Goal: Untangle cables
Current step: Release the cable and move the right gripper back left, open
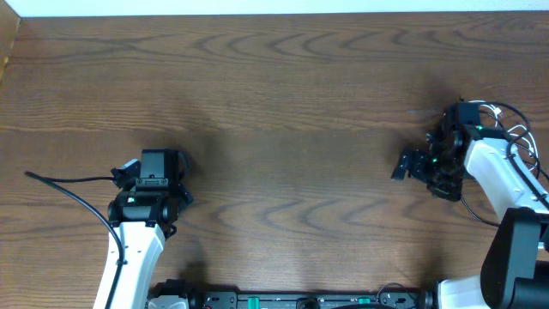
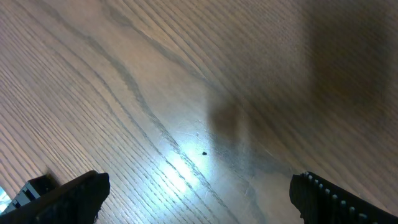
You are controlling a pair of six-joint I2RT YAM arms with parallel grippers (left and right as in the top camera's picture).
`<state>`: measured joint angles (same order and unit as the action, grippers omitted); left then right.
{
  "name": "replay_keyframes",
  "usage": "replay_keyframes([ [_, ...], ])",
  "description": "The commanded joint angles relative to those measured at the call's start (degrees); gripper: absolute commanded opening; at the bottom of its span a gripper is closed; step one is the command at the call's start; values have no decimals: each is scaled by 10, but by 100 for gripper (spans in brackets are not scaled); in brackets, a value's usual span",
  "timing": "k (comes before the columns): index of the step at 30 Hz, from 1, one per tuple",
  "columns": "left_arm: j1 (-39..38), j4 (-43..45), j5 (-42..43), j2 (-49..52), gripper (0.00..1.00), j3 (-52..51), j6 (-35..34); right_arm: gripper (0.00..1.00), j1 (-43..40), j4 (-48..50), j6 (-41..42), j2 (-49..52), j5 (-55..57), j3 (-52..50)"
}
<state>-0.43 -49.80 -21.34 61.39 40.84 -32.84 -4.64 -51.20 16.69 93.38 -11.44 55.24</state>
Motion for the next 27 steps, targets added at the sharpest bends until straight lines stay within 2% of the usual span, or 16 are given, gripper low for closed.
replay_keyframes([
  [1,2,-3,-12,0,98,3,-5,99,12,4,0,7,-9,-3],
  [20,2,-3,-12,0,98,3,-5,99,13,7,0,13,-9,-3],
  [27,2,-3,-12,0,98,3,-5,99,12,7,0,-17,-8,-3],
])
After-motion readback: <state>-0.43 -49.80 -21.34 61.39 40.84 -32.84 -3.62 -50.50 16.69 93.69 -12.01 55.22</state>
